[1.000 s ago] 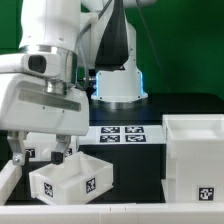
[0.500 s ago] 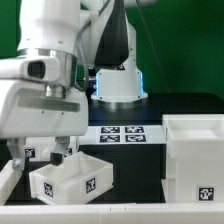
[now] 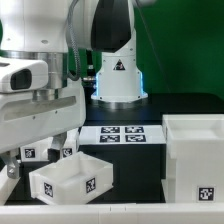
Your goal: Assemble drawer
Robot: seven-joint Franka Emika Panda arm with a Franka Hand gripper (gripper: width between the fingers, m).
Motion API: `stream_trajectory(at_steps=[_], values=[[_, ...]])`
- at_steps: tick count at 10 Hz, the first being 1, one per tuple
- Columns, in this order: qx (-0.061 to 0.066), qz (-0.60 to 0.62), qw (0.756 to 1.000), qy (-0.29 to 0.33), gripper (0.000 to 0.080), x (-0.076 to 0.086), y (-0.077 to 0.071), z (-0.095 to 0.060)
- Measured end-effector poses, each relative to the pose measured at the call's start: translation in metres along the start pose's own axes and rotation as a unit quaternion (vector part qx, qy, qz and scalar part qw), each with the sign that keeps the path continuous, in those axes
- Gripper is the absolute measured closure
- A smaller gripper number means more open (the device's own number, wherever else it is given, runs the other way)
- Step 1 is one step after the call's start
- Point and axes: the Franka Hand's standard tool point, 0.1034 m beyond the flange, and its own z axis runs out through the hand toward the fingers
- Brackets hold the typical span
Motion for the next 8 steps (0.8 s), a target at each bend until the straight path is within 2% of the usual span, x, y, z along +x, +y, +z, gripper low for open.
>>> stream_trajectory(at_steps=[1,2,3,4,6,8], values=[[0.0,0.0,1.0,0.0,0.015,0.0,0.0,0.0],[0.007,0.017,1.0,0.001,0.015,0.001,-0.003,0.002],[0.043,0.068,0.997,0.0,0.015,0.004,-0.015,0.008],[0.074,0.094,0.993,0.005,0.015,0.014,-0.019,0.011],[0.082,0.114,0.99,0.02,0.015,0.02,-0.02,0.017],[0.065,0.105,0.992,0.027,0.015,0.017,-0.014,0.019]])
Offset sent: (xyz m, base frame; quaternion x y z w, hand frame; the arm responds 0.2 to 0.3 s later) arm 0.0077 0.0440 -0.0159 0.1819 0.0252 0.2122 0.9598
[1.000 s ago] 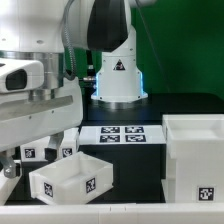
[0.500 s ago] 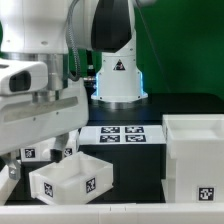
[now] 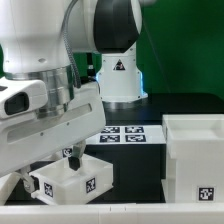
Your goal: Assemble drawer
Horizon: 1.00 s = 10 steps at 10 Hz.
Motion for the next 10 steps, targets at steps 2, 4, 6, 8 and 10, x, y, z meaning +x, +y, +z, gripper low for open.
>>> stream_trajectory(at_steps=[2,4,6,8,10], values=[[0.0,-0.001,1.0,0.0,0.015,0.001,-0.001,0.0],[0.009,0.006,1.0,0.001,0.015,-0.006,-0.002,0.009],[0.008,0.017,1.0,-0.002,0.015,0.0,-0.012,0.009],[-0.004,0.01,1.0,-0.001,0.015,0.012,-0.024,-0.014],[-0.011,0.008,1.0,0.003,0.015,0.015,-0.022,-0.027]])
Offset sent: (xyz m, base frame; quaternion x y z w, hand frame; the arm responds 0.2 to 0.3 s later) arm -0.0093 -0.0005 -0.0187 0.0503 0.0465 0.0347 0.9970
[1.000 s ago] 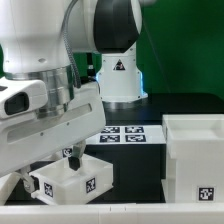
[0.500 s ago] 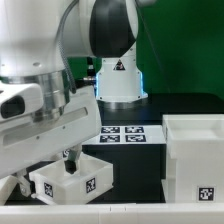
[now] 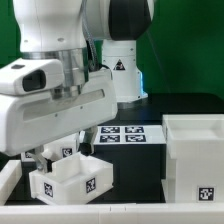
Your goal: Assemble drawer
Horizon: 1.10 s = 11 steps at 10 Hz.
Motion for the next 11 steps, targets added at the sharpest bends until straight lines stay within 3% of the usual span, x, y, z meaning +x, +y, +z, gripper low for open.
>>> stream_trajectory(at_steps=[2,4,8,9,11], values=[[0.003,-0.003,1.0,0.0,0.015,0.006,-0.018,-0.003],[0.007,-0.006,1.0,-0.001,0.015,0.005,-0.035,0.006],[0.006,-0.004,1.0,0.001,0.015,0.003,-0.035,0.006],[0.001,0.008,1.0,0.011,0.015,-0.007,-0.044,0.01],[0.002,0.009,1.0,0.01,0.015,-0.021,-0.069,0.026]])
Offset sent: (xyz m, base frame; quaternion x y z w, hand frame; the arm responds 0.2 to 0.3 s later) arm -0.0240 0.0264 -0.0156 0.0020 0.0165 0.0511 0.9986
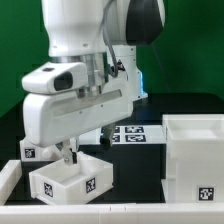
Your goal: Assemble drawer
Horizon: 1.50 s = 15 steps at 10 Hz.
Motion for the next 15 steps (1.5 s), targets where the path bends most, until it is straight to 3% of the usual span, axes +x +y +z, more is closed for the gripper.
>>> stream_trajectory(at_steps=[3,5,7,8,9,10,12,15], values=[[0.003,-0.001,1.0,-0.001,0.015,-0.008,-0.012,0.026],[0.001,-0.001,1.0,-0.001,0.015,-0.008,-0.011,0.027],[0.001,-0.001,1.0,-0.001,0.041,-0.008,-0.011,0.027],[0.001,-0.001,1.0,-0.001,0.041,-0.008,-0.011,0.027],[0.001,-0.001,1.0,-0.001,0.0604,-0.008,-0.011,0.027],[0.001,-0.001,1.0,-0.001,0.0746,-0.008,-0.011,0.027],[0.001,-0.005,1.0,0.0,0.0767,-0.007,-0.012,0.027],[-0.017,-0.143,0.99,0.013,0.0767,0.003,-0.002,0.003]])
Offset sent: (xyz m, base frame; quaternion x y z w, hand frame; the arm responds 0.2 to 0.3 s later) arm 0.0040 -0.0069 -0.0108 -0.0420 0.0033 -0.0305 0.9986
